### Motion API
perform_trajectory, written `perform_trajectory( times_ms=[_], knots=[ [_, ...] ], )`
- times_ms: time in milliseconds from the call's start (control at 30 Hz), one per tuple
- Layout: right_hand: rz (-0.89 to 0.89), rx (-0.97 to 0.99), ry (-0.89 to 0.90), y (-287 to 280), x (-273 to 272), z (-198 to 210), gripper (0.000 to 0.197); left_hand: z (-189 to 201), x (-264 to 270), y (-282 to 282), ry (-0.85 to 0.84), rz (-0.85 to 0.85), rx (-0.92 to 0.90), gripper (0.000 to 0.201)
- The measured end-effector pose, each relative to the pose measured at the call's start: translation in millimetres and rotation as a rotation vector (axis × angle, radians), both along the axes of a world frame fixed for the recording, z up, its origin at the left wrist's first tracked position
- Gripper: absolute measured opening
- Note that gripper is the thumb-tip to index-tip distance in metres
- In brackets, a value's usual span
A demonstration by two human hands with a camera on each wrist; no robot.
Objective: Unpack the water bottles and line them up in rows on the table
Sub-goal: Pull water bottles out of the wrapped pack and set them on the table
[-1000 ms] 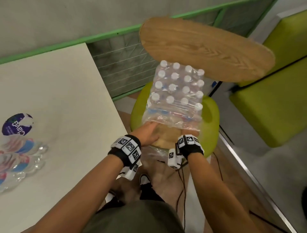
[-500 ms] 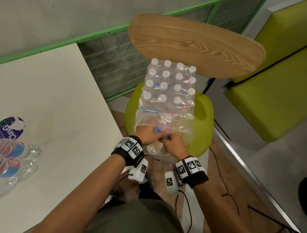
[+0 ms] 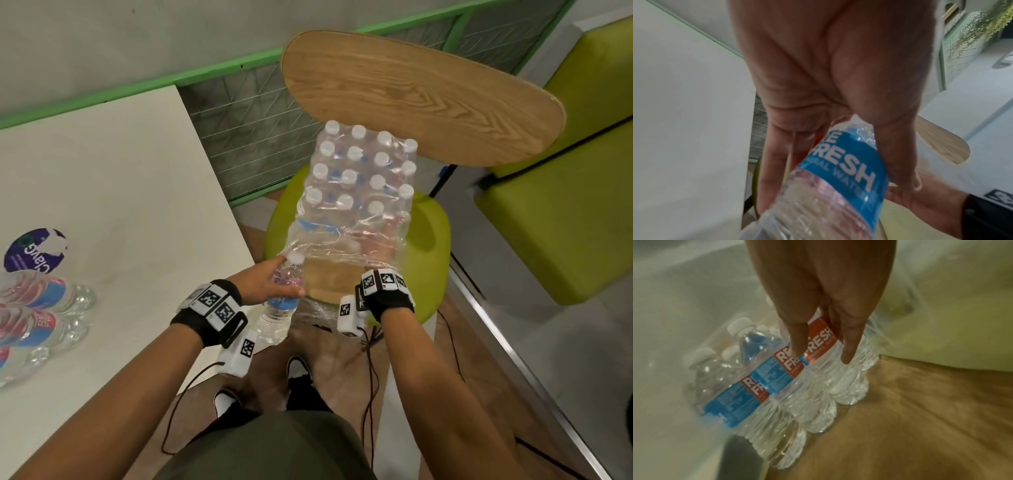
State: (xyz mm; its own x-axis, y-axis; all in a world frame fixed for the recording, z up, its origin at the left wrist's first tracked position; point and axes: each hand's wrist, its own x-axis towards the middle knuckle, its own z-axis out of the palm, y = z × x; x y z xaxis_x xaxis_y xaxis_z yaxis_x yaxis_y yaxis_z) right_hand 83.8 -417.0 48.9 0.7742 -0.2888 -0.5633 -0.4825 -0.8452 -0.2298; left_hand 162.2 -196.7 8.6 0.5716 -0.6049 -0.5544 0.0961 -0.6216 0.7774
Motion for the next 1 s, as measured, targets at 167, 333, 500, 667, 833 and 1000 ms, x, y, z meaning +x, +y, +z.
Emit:
perform_trajectory(
  times_ms=[167,333,500,667,833,1000],
  knots=[
    [-0.389,0.298,-0.024,6,-6,-10,0.035,-9,-3,22,-0.022,0.055,0.02,0.066],
    [-0.54,0.523,-0.203,21,-7,-25,0.027,-11,-5,40,-0.062,0.126,-0.015,0.057],
    [-0.15,0.519,0.067,61,-33,-30,0.043,0,-18,77,-0.084,0.27,-0.075,0.051],
    [0.167,0.556,0.06,141,-21,-29,0.037,0,-58,162,-0.147,0.646,-0.053,0.067],
    [0.248,0.719,-0.029,242,0,-36,0.057,-3,-114,244,-0.245,0.997,-0.011,0.066],
    [0.35,0.812,-0.095,335,7,-33,0.062,-11,-152,309,-0.352,1.366,0.014,0.059]
  ],
)
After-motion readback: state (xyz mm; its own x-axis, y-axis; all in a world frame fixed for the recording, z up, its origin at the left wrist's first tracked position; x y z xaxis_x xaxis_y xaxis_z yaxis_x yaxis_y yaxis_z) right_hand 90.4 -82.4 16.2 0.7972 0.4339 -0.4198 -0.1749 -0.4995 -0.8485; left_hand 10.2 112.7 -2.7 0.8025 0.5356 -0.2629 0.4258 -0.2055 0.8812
